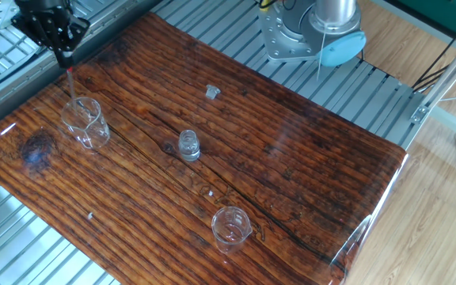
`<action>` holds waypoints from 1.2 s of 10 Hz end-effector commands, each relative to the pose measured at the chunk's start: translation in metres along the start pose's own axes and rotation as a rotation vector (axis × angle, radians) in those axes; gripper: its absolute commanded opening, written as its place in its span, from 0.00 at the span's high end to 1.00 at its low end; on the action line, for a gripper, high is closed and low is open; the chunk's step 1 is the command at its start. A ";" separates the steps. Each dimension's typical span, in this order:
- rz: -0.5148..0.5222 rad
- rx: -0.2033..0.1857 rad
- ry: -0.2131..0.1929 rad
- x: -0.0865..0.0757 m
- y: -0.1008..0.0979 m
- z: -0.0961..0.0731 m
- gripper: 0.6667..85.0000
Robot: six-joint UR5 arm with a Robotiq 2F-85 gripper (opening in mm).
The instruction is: Transfer liquid using a dropper
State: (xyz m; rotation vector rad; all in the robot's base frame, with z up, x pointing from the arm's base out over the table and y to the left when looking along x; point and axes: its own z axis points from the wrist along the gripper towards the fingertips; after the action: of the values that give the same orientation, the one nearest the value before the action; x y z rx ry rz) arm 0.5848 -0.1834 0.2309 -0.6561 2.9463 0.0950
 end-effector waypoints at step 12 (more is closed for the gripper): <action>-0.061 -0.129 0.008 -0.009 0.001 0.043 0.99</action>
State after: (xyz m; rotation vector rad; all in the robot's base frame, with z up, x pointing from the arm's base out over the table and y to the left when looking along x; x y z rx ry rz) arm 0.5892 -0.1847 0.1927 -0.7630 2.9642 0.2247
